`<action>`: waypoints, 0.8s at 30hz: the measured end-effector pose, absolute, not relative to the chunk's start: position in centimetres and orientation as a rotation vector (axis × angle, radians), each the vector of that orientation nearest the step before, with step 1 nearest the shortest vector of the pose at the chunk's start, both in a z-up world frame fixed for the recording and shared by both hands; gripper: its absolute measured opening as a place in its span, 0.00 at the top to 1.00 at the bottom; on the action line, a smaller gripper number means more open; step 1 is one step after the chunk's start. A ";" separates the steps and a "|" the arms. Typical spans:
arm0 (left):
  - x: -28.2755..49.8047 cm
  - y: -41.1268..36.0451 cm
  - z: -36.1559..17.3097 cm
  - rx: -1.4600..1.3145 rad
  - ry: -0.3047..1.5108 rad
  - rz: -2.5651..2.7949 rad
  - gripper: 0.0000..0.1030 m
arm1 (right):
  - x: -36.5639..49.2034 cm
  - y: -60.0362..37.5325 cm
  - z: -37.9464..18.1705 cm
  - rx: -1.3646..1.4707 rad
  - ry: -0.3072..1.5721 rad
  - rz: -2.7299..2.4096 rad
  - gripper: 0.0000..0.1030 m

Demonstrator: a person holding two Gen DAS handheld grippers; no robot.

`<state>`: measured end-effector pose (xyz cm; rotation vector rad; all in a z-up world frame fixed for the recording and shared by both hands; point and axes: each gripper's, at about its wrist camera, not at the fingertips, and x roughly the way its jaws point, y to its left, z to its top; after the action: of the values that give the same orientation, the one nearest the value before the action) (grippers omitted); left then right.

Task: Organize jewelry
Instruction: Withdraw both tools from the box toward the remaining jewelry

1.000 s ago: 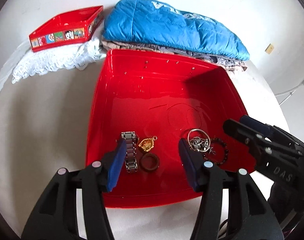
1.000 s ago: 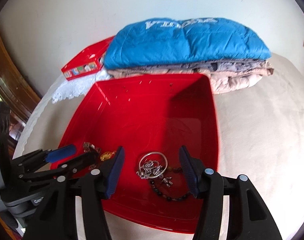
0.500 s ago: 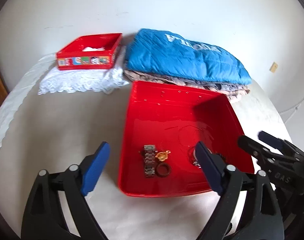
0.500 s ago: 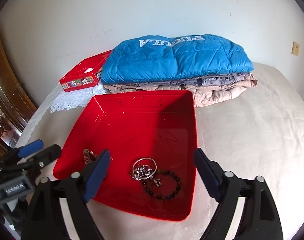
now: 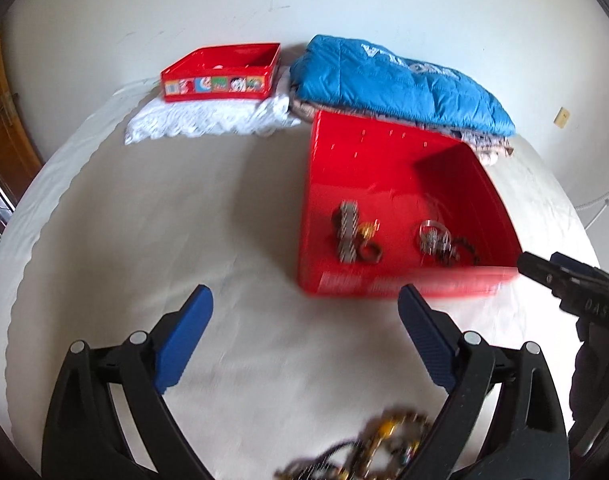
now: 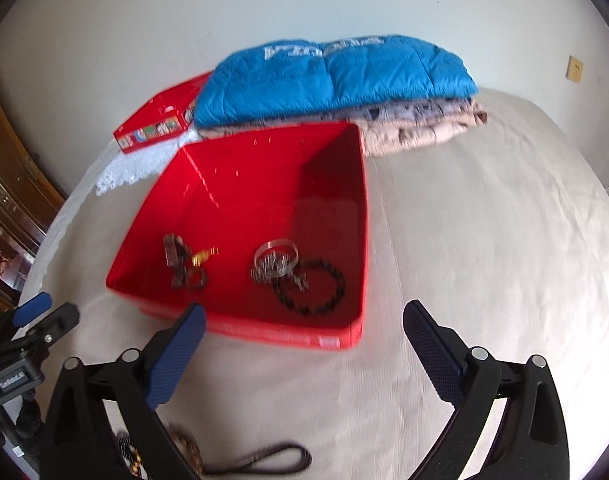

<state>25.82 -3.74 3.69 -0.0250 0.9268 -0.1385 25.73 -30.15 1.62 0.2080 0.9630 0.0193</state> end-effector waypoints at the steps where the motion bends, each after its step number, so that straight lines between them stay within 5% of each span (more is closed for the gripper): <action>1: 25.0 -3.3 3.5 -0.027 0.931 -0.139 0.10 | 25.0 -30.0 1.5 0.206 0.968 0.027 0.04; 24: 12.1 0.5 -1.1 -0.060 1.007 -0.188 0.09 | 10.1 -27.8 -2.8 0.243 1.119 0.200 0.04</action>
<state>12.11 0.54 -1.07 -0.0597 1.0066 -0.1884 10.08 -27.79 -2.76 0.2434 1.1192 0.1998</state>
